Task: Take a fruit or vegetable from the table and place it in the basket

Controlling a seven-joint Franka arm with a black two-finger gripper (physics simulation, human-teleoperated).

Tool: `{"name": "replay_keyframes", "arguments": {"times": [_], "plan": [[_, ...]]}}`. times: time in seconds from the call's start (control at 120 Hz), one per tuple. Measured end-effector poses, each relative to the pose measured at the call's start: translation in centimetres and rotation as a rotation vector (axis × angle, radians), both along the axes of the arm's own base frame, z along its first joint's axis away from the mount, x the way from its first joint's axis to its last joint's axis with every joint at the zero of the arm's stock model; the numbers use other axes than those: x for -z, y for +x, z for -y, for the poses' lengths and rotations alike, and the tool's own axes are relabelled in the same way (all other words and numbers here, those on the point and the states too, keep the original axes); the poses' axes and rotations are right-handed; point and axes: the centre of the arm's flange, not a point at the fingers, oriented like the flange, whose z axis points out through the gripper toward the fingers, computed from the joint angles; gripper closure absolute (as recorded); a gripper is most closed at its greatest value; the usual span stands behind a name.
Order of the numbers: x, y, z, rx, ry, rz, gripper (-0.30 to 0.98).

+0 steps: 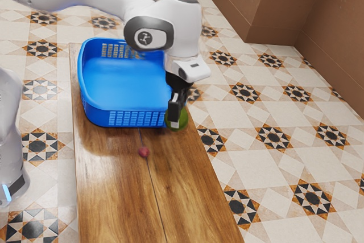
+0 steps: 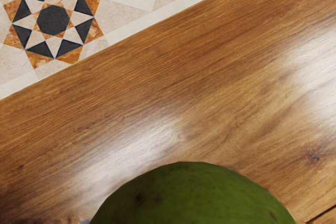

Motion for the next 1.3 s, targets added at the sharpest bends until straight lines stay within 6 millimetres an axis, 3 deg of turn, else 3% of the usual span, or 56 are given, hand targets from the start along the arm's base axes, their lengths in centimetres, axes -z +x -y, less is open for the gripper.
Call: {"name": "replay_keyframes", "arguments": {"times": [0.108, 0.225, 0.308, 0.425, 0.55, 0.692, 0.75, 0.875, 1.067, 1.15, 1.3], "plan": [[-6.5, -2.1, -3.7, -0.094, 0.046, 0.158, 0.44], [-9.5, -3.3, -8.4, -0.218, 0.079, 0.232, 0.43], [-10.4, -4.0, -13.0, -0.337, 0.099, 0.247, 0.44], [-10.4, -5.5, -17.1, -0.447, 0.121, 0.242, 0.43], [-8.8, -7.6, -20.1, -0.533, 0.139, 0.214, 0.43], [-8.1, -8.5, -22.8, -0.597, 0.142, 0.193, 0.43], [-7.9, -8.5, -23.2, -0.603, 0.141, 0.187, 0.43], [-7.8, -8.5, -23.1, -0.597, 0.133, 0.18, 0.2], [-8.4, -8.2, -22.6, -0.578, 0.118, 0.191, 0.05], [-9.5, -5.5, -20.0, -0.529, 0.052, 0.231, 0.03], [-17.1, 5.7, -13.0, -0.643, -0.083, 0.293, 0.01]]}}
